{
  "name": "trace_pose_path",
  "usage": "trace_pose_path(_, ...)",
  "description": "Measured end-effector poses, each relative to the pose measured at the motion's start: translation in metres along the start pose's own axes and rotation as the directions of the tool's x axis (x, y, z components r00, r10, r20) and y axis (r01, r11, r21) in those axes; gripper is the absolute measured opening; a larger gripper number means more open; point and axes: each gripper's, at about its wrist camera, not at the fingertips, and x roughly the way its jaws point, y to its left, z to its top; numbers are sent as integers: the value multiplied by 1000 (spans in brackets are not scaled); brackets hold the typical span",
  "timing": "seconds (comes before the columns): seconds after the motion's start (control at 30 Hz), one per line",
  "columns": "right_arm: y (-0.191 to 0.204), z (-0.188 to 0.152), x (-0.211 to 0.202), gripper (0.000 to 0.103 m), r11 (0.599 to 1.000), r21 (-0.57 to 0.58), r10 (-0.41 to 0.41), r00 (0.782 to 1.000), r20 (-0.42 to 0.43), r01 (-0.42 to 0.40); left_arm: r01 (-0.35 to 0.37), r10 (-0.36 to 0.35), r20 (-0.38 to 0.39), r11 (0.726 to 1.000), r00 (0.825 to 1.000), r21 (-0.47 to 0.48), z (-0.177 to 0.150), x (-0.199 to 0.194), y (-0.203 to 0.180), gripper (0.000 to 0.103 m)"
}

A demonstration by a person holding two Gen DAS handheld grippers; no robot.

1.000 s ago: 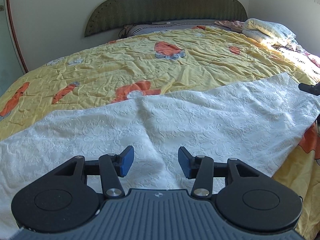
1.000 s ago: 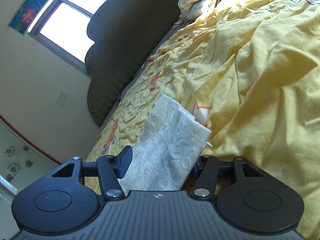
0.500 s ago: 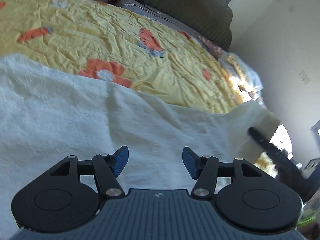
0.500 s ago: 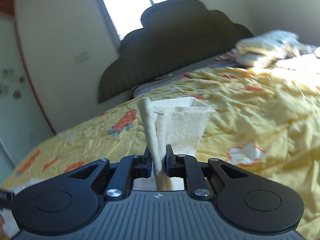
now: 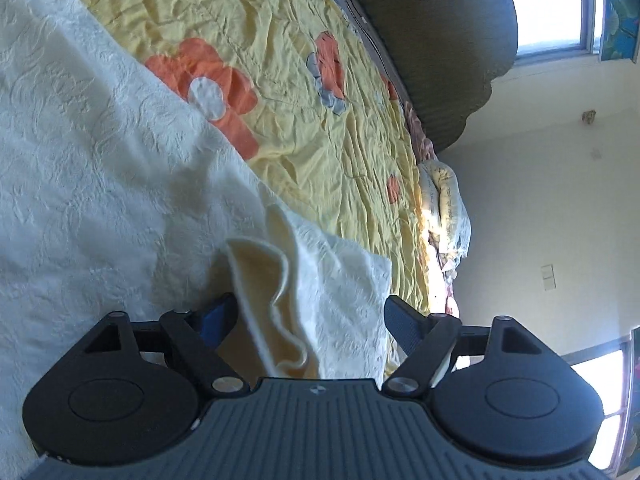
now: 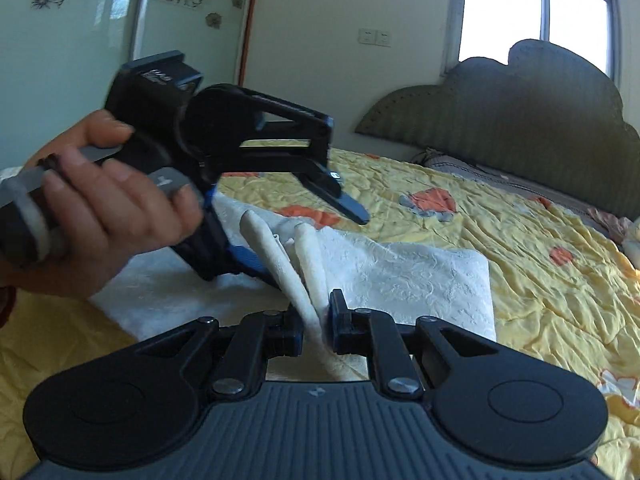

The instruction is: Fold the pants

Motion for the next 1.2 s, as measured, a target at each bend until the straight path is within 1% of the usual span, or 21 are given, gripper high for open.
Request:
trace_pose_path(0.03, 7, 1, 0, 12, 999, -34, 12, 1000, 0, -12, -13, 13, 16, 1000, 1000, 14, 2, -2, -1, 61)
trace_pose_path(0.07, 15, 2, 2, 12, 998, -64, 19, 1000, -5, -20, -34, 32, 25, 998, 999, 50, 4, -4, -4, 52)
trace_pose_path(0.13, 28, 2, 5, 13, 992, -121, 24, 1000, -12, -25, -84, 79, 45, 987, 996, 139, 5, -11, -10, 14)
trace_pose_path(0.2, 38, 5, 10, 13, 988, -152, 39, 999, -9, -40, -152, 133, 95, 963, 987, 224, 5, -22, -15, 6)
trace_pose_path(0.33, 54, 18, 17, 13, 981, -171, 96, 995, 31, -89, -265, 195, 229, 904, 954, 336, 2, -54, -20, 6)
trace_pose_path(0.47, 78, 27, 28, 13, 962, -239, 153, 987, 58, -135, -362, 238, 333, 851, 912, 381, 0, -81, -16, 6)
trace_pose_path(0.53, 91, 26, 36, 13, 950, -270, 179, 983, 51, -159, -408, 271, 362, 827, 892, 388, -3, -88, -10, 6)
trace_pose_path(0.6, 102, 23, 48, 14, 932, -308, 200, 980, -5, -192, -455, 327, 357, 806, 875, 378, -4, -88, -2, 7)
trace_pose_path(0.67, 114, 19, 53, 18, 916, -357, 177, 983, -50, -183, -461, 352, 332, 817, 875, 347, -3, -90, 10, 14)
trace_pose_path(0.7, 118, 18, 49, 18, 906, -385, 169, 984, -50, -176, -464, 358, 334, 821, 872, 332, -4, -93, 13, 31)
trace_pose_path(0.73, 119, 18, 43, 20, 897, -400, 182, 982, -49, -187, -475, 364, 349, 820, 864, 320, -4, -99, 16, 38)
trace_pose_path(0.77, 117, 19, 35, 25, 893, -396, 212, 976, -51, -215, -491, 372, 371, 813, 851, 313, -5, -103, 17, 39)
trace_pose_path(0.83, 106, 24, 18, 25, 895, -338, 299, 954, -29, -291, -549, 402, 428, 775, 810, 312, -8, -113, 14, 40)
trace_pose_path(0.9, 91, 33, 4, 25, 903, -248, 367, 930, 17, -352, -618, 436, 492, 725, 754, 304, -10, -121, 8, 40)
trace_pose_path(0.93, 87, 35, 0, 25, 910, -216, 370, 928, 43, -353, -643, 450, 514, 706, 731, 297, -10, -124, 6, 40)
trace_pose_path(0.97, 85, 37, 0, 25, 923, -207, 344, 937, 57, -326, -668, 464, 533, 685, 708, 290, -11, -127, 3, 40)
trace_pose_path(1.0, 86, 37, 1, 25, 932, -221, 305, 950, 58, -286, -675, 470, 537, 681, 701, 284, -11, -129, 3, 41)
trace_pose_path(1.03, 88, 36, 9, 25, 936, -258, 259, 965, 37, -241, -670, 474, 529, 690, 704, 273, -11, -132, 2, 42)
trace_pose_path(1.07, 91, 33, 15, 25, 931, -282, 243, 970, 6, -231, -655, 471, 512, 708, 718, 266, -11, -135, 3, 42)
trace_pose_path(1.17, 96, 26, 27, 25, 916, -318, 241, 969, -54, -245, -604, 450, 463, 753, 763, 263, -15, -142, 5, 48)
trace_pose_path(1.2, 97, 24, 35, 25, 906, -350, 227, 971, -72, -238, -588, 440, 454, 764, 775, 264, -17, -144, 5, 54)
